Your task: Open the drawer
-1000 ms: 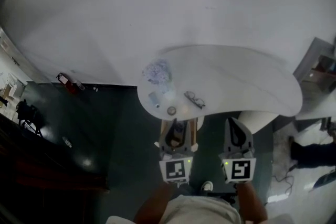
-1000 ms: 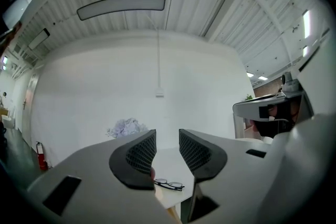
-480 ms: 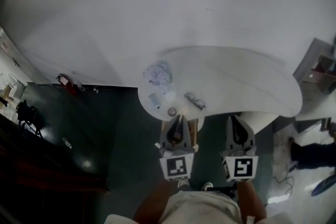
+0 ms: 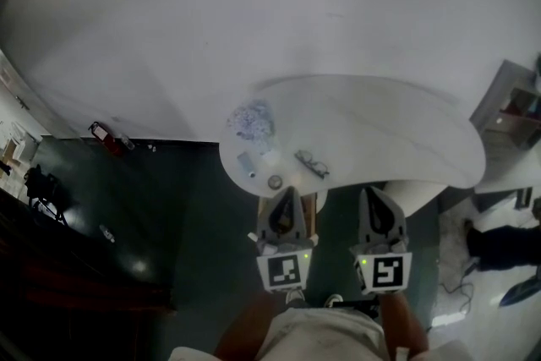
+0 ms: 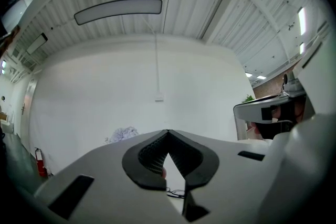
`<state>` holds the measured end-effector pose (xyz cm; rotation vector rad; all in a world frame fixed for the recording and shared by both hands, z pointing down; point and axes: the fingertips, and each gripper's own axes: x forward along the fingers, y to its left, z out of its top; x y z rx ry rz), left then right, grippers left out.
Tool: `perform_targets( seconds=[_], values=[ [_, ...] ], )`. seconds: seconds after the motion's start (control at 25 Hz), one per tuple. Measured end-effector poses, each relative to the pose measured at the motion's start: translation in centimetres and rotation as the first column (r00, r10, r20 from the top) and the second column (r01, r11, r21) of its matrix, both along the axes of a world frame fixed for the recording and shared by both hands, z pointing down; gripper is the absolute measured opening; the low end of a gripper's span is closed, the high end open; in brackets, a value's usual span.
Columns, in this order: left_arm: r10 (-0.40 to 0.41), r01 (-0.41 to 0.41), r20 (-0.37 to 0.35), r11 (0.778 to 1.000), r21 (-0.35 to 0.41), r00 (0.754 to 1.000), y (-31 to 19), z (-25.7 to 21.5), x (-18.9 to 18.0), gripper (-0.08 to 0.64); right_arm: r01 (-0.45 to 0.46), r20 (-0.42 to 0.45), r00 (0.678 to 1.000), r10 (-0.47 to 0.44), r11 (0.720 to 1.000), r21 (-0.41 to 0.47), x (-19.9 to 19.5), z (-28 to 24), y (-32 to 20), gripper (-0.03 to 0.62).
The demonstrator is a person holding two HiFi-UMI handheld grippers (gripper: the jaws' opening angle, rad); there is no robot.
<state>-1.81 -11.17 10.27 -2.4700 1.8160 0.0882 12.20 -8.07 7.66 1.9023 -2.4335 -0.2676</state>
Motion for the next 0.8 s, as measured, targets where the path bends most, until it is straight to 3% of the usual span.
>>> perform_targets(
  seconds=[0.8],
  values=[
    [-0.007,0.007,0.015,1.0,0.015,1.0,0.69,-0.82,-0.26,0.003,0.017,-0.015,1.0,-0.017,1.0,0.019,-0.41,-0.76,0.56,0.003]
  ],
)
